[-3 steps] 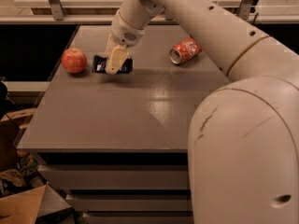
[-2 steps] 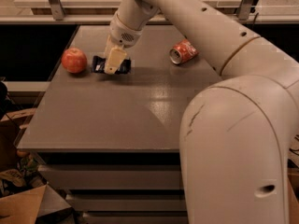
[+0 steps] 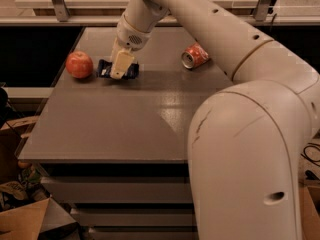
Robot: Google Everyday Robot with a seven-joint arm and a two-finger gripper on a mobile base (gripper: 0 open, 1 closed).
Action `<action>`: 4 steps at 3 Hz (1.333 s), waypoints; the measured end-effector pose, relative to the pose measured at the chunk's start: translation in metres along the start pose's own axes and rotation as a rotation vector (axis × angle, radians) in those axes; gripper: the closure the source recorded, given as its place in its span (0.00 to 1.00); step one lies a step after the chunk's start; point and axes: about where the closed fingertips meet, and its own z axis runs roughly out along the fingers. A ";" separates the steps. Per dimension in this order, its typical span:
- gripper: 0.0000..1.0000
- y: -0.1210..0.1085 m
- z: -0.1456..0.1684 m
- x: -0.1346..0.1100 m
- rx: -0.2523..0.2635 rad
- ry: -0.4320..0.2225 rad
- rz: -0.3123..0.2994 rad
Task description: Move rxbar blueberry near apple
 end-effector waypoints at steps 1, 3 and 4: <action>0.65 -0.002 0.003 -0.001 -0.004 -0.005 0.004; 0.18 -0.002 0.008 -0.001 -0.010 -0.017 0.011; 0.00 -0.002 0.009 -0.001 -0.013 -0.021 0.013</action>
Offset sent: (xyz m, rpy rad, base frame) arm 0.0039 0.0025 0.0008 0.0200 0.0118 -0.0076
